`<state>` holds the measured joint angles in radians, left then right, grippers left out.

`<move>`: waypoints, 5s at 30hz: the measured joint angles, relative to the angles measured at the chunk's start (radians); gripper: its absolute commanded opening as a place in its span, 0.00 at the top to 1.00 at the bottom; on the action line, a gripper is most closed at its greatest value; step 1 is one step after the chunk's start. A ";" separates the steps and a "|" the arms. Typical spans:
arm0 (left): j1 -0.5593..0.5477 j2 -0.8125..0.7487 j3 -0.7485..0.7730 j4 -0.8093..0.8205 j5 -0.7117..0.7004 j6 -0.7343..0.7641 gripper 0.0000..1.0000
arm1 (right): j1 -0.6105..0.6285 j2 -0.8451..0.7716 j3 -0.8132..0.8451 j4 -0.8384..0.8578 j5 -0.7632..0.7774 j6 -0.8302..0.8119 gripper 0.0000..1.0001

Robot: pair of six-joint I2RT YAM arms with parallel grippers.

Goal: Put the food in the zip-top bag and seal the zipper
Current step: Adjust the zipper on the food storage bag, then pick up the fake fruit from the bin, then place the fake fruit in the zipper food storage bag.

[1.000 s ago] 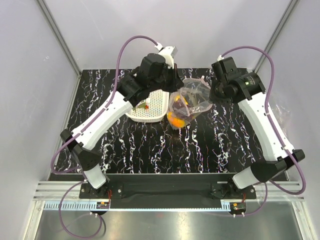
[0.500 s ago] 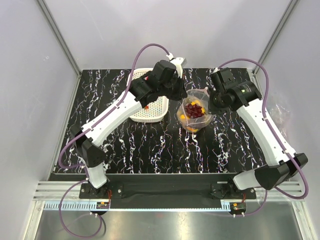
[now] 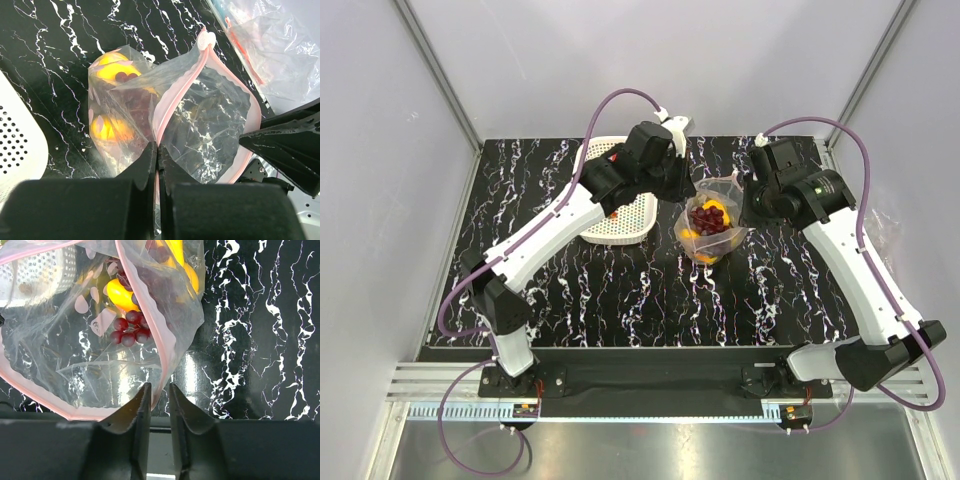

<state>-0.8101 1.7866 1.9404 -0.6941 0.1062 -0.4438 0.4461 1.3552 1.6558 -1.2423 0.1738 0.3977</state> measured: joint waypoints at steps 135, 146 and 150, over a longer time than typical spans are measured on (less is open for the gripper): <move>0.039 -0.524 -0.858 0.872 0.156 0.043 0.71 | 0.000 -0.169 -0.187 0.221 -0.180 -0.023 1.00; -0.056 -0.373 -0.858 0.958 0.171 -0.034 0.70 | 0.000 -0.175 -0.187 0.220 -0.187 -0.016 1.00; -0.069 -0.336 -0.853 0.957 0.144 -0.023 0.70 | 0.000 -0.177 -0.187 0.220 -0.188 -0.016 1.00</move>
<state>-0.8791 1.4506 1.0870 0.2626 0.2504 -0.4671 0.4461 1.1778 1.4693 -1.0222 -0.0139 0.3817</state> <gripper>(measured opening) 0.592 0.011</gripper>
